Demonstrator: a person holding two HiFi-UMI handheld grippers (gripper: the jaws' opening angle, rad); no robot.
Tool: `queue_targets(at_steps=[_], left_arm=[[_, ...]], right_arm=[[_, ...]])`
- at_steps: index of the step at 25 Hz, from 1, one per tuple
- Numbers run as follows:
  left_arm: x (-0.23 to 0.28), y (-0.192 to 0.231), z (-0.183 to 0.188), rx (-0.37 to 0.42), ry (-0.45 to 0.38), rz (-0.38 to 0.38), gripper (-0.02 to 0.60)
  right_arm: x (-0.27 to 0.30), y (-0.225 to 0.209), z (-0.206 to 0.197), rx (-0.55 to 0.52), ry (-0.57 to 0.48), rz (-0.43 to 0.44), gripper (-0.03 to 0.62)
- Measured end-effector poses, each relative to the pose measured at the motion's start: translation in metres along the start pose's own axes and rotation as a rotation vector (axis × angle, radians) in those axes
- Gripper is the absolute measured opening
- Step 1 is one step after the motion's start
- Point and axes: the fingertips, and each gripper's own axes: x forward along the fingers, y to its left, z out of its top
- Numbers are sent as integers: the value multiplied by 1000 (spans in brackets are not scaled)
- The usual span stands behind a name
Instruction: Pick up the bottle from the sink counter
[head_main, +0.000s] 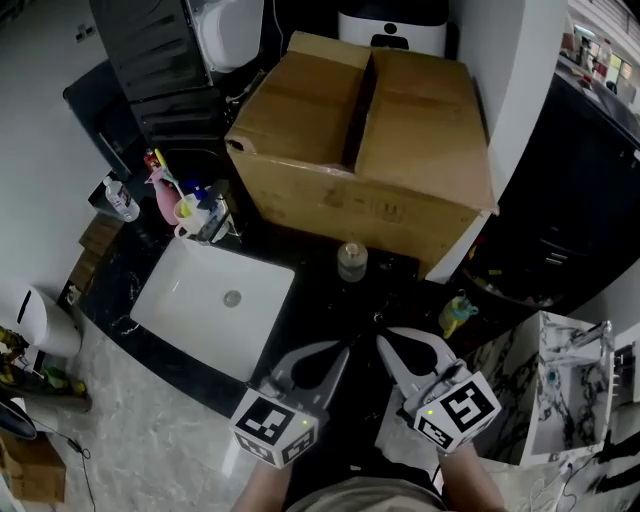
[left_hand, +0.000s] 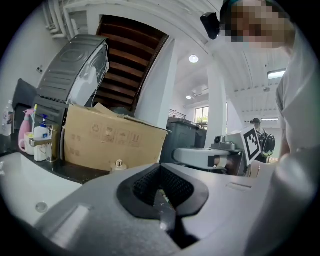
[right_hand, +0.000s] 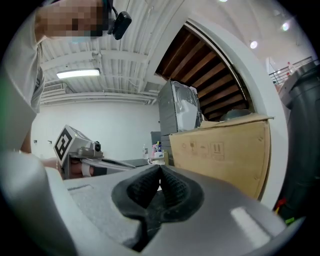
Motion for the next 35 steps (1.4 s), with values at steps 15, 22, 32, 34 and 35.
queue_targets(at_steps=[15,22,32,34,35], left_arm=[[46,86,-16,-59,54,-91,8],[59,119,-26,-83,78,-92,6],[82,147,-40,-114,93,-79,6],[86,151,-42,-122,95,-77,8],[88,153,-43,-125,97,-78,7]], right_arm=[[89,-53,-25,-8,115,-85,3],[122,-69,-45,-21,183,-85,3],[146,-100,-70,-20,250,-117,35],[148,-106,-75,-15,263,-123,46],[149,-110,-78,-11,268,-131,54]])
